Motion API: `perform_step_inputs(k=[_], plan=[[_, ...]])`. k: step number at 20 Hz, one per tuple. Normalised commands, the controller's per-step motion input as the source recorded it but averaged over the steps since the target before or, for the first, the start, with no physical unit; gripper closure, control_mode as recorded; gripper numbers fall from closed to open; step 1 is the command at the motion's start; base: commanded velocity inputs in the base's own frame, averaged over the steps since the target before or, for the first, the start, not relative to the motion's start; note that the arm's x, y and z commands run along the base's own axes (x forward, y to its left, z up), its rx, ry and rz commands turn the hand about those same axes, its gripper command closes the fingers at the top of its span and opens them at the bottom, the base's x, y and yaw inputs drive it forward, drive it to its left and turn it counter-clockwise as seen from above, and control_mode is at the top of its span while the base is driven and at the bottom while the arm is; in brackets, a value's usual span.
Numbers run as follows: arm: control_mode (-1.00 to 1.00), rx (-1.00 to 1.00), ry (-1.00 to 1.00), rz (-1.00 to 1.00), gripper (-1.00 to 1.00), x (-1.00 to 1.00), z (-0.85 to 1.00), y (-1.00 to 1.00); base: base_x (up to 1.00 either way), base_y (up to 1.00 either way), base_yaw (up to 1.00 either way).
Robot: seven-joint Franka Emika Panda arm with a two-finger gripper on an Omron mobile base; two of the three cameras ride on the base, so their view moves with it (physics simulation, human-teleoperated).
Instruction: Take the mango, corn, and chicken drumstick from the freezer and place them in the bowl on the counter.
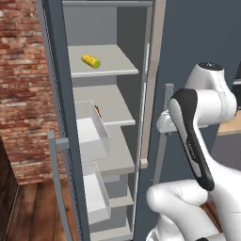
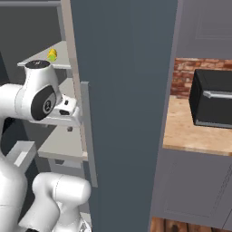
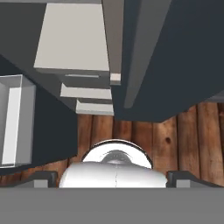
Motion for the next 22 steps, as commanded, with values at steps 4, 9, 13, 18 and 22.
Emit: perform_step_inputs(k=[4,9,13,18,22], plan=[[-1.00,0.00,0.00,0.00,-1.00,-0.89,0.00,0.00,0.00,0.00,0.00],[-1.00,0.00,0.00,0.00,-1.00,-0.12,0.00,0.00,0.00,0.00,0.00],[1.00,0.00,0.00,0.00,-1.00,0.00,0.00,0.00,0.21,0.09,0.00],[1.00,0.00,0.00,0.00,-1.00,0.00,0.00,0.00,0.57,0.29,0.00],[1.00,0.00,0.00,0.00,-1.00,0.00,0.00,0.00,0.45,0.50,0.00]])
